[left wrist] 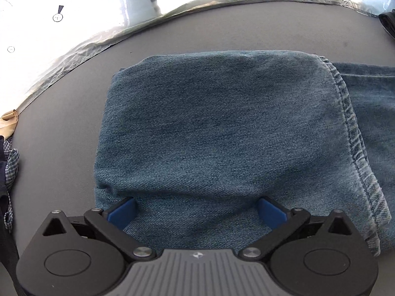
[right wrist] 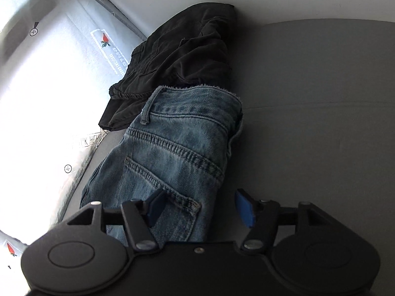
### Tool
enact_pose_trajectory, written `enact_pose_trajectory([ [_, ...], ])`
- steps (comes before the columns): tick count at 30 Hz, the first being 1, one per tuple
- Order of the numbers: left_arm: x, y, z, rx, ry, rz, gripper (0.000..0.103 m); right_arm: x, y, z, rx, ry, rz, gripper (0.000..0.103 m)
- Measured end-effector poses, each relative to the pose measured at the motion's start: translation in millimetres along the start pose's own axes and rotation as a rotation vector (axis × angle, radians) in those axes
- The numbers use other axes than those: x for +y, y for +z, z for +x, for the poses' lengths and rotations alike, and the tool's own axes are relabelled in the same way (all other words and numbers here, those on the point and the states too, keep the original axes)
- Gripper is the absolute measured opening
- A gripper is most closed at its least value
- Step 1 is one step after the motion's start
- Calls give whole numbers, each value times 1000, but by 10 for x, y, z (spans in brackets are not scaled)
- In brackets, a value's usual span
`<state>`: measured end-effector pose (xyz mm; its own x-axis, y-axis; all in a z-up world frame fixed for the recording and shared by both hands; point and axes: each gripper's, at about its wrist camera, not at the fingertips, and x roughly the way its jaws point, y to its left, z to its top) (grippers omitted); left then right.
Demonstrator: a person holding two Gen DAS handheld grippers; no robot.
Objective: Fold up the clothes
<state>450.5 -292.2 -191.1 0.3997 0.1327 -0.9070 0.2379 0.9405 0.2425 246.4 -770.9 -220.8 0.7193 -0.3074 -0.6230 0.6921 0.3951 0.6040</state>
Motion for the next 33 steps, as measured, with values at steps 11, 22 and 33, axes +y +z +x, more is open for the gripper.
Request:
enact_pose_trajectory([
  [11, 168, 1, 113, 25, -90, -110, 103, -402, -140, 153, 25, 316, 624, 28],
  [22, 239, -68, 162, -12, -170, -145, 103, 77, -548, -34, 80, 628, 842, 20],
  [33, 451, -40, -35, -7, -213, -128, 103, 958, -1252, -36, 326, 800, 850, 20],
])
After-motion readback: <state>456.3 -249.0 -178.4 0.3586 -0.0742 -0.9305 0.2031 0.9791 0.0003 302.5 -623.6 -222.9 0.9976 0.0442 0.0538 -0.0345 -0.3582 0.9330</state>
